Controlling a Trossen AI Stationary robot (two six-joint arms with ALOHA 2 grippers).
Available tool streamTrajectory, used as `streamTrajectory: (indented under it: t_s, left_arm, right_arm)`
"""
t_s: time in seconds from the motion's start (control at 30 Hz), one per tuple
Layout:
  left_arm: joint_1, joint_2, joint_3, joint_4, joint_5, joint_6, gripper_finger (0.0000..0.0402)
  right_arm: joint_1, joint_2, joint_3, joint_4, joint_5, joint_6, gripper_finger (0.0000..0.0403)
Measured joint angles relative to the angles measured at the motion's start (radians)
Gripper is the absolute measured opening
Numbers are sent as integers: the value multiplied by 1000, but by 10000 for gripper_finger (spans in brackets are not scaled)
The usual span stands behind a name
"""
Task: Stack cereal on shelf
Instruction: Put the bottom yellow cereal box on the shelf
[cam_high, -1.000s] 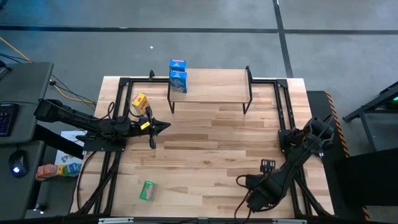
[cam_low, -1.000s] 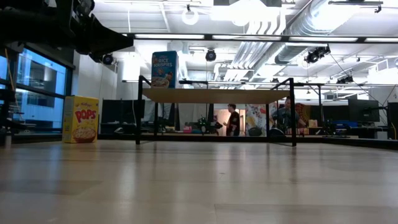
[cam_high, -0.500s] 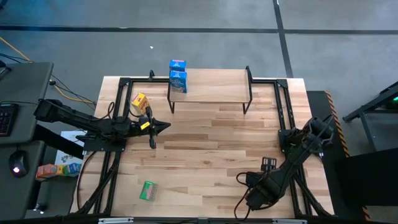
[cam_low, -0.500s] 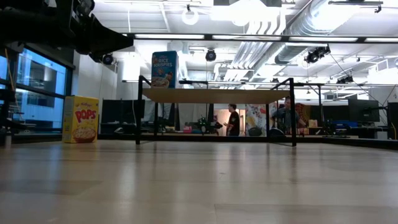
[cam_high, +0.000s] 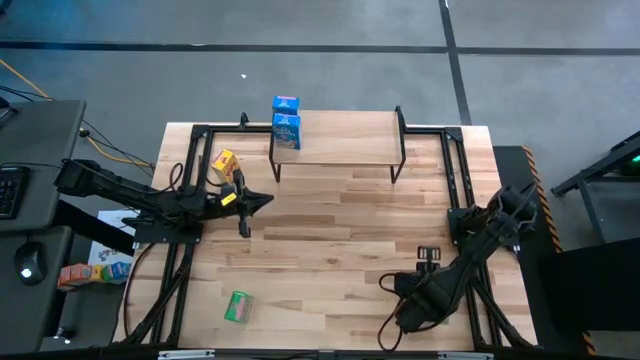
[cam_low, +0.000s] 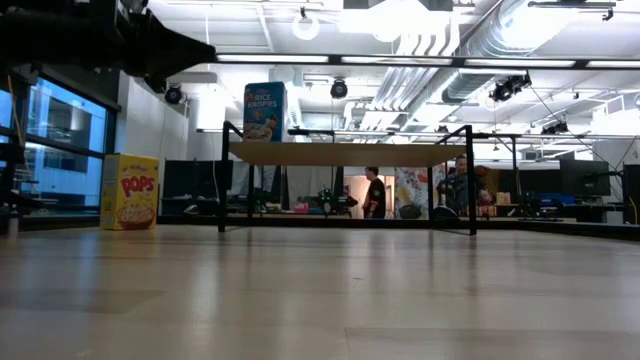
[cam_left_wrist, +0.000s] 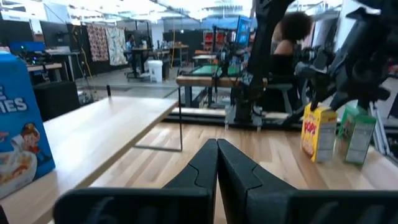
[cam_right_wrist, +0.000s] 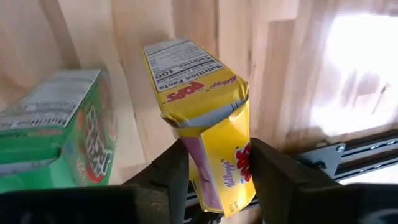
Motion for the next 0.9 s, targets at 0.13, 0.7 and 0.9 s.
streamTrajectory:
  t_s: [0.13, 0.7, 0.9]
  left_arm:
    - [0, 0, 0, 17, 0, 0, 3]
    - [-8, -195, 0, 225, 614, -192, 3]
    - [-31, -210, 0, 220, 630, -180, 3]
  right_arm:
    - [-22, -53, 0, 4, 41, 3, 121]
    - [-259, -293, 2, 458, 326, -292, 56]
    - [-416, -291, 25, 566, 329, -528, 55]
